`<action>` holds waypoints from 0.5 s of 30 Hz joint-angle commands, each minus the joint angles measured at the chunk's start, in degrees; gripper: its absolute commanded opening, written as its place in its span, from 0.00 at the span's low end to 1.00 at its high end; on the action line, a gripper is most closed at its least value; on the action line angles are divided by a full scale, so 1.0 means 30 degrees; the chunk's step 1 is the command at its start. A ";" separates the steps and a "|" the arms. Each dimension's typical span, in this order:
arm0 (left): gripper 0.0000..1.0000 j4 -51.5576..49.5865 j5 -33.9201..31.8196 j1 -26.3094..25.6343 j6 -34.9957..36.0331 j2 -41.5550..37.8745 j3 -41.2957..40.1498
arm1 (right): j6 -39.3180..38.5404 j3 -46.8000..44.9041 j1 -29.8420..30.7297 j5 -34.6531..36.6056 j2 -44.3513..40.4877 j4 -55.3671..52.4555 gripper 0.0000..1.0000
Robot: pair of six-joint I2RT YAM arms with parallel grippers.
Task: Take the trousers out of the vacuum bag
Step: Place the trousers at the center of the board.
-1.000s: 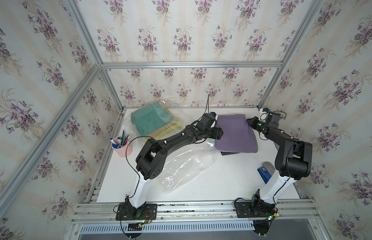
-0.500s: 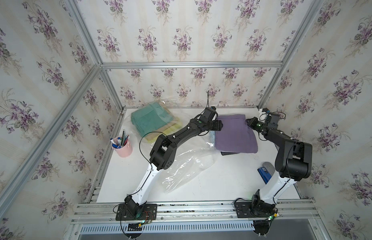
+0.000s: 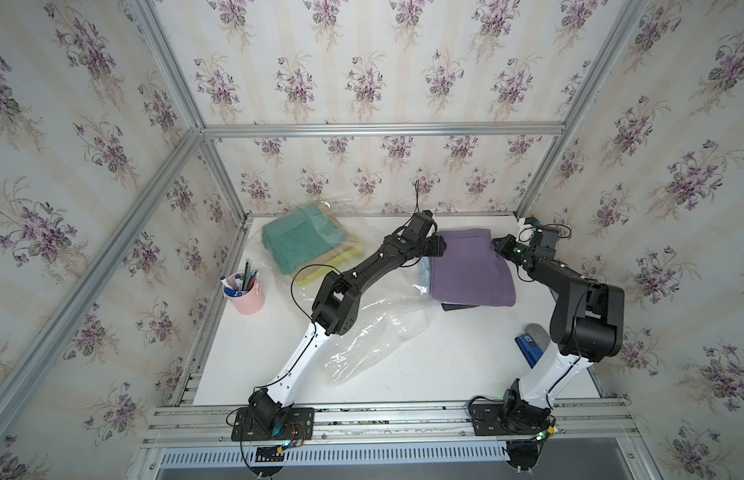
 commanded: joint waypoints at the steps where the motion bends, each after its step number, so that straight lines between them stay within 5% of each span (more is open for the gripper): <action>1: 0.43 0.0161 0.0190 0.0096 -0.0280 0.0315 0.0511 | 0.0034 0.0081 0.0025 -0.0055 -0.0084 0.0117 0.00; 5: 0.27 0.0337 0.0348 0.0166 -0.0554 0.0365 0.0582 | 0.0034 0.0065 0.0014 0.0030 -0.0109 0.0139 0.00; 15: 0.06 0.0390 -0.0171 0.0345 -0.0521 -0.1608 -0.1420 | -0.0025 0.0789 0.0030 0.0269 0.0091 0.0059 0.01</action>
